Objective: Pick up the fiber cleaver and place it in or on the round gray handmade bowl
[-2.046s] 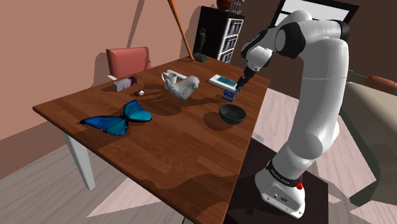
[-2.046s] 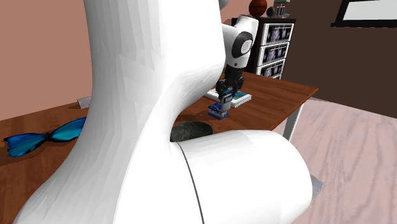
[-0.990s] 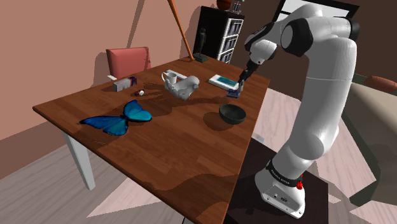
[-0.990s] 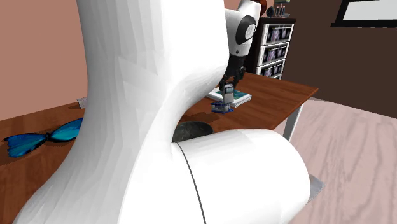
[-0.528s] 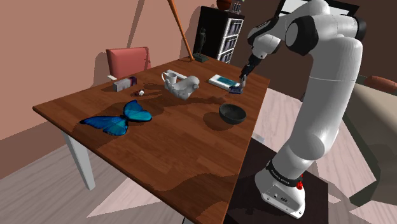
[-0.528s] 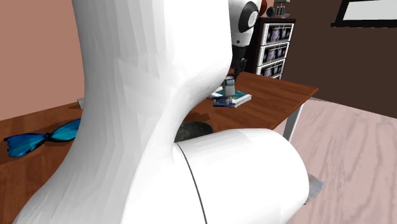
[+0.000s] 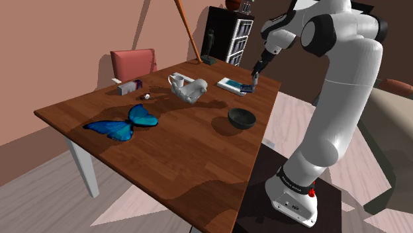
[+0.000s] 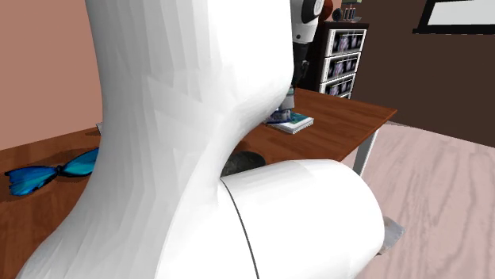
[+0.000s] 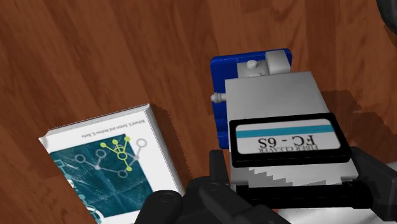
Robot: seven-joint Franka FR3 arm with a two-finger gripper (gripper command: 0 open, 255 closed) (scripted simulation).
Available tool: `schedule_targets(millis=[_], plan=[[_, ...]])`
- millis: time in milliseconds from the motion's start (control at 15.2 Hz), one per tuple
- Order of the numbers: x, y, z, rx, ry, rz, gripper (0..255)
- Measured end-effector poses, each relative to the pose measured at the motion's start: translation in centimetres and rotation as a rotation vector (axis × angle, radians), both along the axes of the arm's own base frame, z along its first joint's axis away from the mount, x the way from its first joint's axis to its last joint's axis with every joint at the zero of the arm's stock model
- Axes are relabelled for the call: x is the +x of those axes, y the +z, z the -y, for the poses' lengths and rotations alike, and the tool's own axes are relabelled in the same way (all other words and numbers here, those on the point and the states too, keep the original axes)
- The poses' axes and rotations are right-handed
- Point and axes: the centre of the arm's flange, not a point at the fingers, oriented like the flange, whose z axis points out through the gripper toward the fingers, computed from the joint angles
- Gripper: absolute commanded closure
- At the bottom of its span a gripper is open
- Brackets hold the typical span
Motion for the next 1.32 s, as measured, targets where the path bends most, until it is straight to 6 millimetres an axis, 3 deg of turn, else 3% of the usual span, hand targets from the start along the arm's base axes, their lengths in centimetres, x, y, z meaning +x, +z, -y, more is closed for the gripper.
schedule_targets(millis=[264, 396, 1320], plan=[[0.0, 2.2, -0.1, 0.0, 0.0, 0.0, 255], [-0.7, 3.0, -1.5, 0.0, -0.001, 0.0, 255], [-9.1, 6.1, -17.3, 0.003, 0.001, 0.0, 255]])
